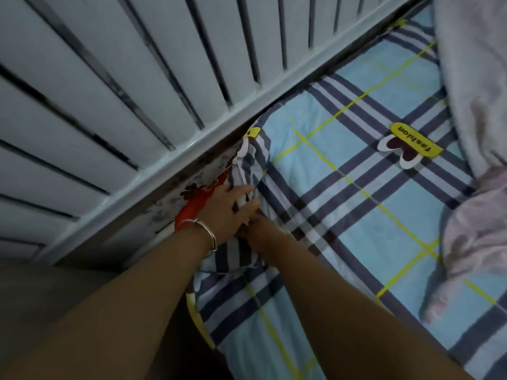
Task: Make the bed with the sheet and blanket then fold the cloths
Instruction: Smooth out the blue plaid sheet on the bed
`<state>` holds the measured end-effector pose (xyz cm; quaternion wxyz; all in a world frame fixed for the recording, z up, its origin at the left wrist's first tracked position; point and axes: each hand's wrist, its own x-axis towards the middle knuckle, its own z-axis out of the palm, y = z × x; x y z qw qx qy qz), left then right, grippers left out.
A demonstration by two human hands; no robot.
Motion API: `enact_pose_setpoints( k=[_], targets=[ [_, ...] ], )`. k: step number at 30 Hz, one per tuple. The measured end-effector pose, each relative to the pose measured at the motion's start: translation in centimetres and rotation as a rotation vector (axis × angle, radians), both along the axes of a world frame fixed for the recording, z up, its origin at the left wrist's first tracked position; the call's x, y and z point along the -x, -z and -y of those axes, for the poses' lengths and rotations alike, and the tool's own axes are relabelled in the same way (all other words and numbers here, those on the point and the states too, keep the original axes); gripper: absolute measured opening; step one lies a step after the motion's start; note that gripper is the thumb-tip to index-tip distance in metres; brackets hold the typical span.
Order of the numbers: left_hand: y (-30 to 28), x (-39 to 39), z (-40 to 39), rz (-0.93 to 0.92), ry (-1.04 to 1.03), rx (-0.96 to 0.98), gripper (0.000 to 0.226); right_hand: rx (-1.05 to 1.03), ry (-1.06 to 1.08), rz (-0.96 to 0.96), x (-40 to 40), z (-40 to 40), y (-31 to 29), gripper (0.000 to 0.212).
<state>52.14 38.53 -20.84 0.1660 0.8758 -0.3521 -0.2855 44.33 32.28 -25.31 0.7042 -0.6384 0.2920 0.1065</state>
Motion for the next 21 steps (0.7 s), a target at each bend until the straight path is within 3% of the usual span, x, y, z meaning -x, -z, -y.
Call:
enact_pose_setpoints(
  k=[5, 7, 9, 11, 12, 16, 19, 21],
  targets=[
    [1.1, -4.3, -0.9, 0.060, -0.032, -0.233, 0.070, -0.259, -0.131, 0.000, -2.4, -1.1, 0.1, 0.047],
    [1.3, -5.7, -1.1, 0.115, -0.089, -0.300, 0.070, -0.218, -0.241, -0.002, -2.9, -0.9, 0.7, 0.053],
    [1.3, -6.4, -1.3, 0.264, -0.157, -0.407, 0.069, -0.010, -0.303, -0.027, -3.5, -0.7, 2.1, 0.059],
    [1.4, -6.3, -1.0, 0.523, 0.047, -0.585, 0.069, 0.210, -0.343, 0.011, -3.7, -0.6, 3.2, 0.054],
    [1.8, -6.1, -0.9, 0.547, 0.158, -0.625, 0.069, 0.290, -0.323, 0.043, -3.6, -0.9, 3.5, 0.050],
    [4.7, -5.6, 0.5, 0.170, 0.135, -0.711, 0.090, 0.747, -0.215, 0.072, -2.5, 0.8, 3.2, 0.038],
    [5.4, -5.3, 1.8, 0.164, -0.004, -0.907, 0.097, 1.121, -0.256, -0.010, 0.2, 4.2, 3.1, 0.035],
    [5.4, -4.1, 3.1, 0.160, -0.082, -0.866, 0.083, 1.218, -0.256, -0.076, 2.5, 6.1, 3.4, 0.039]
  ],
)
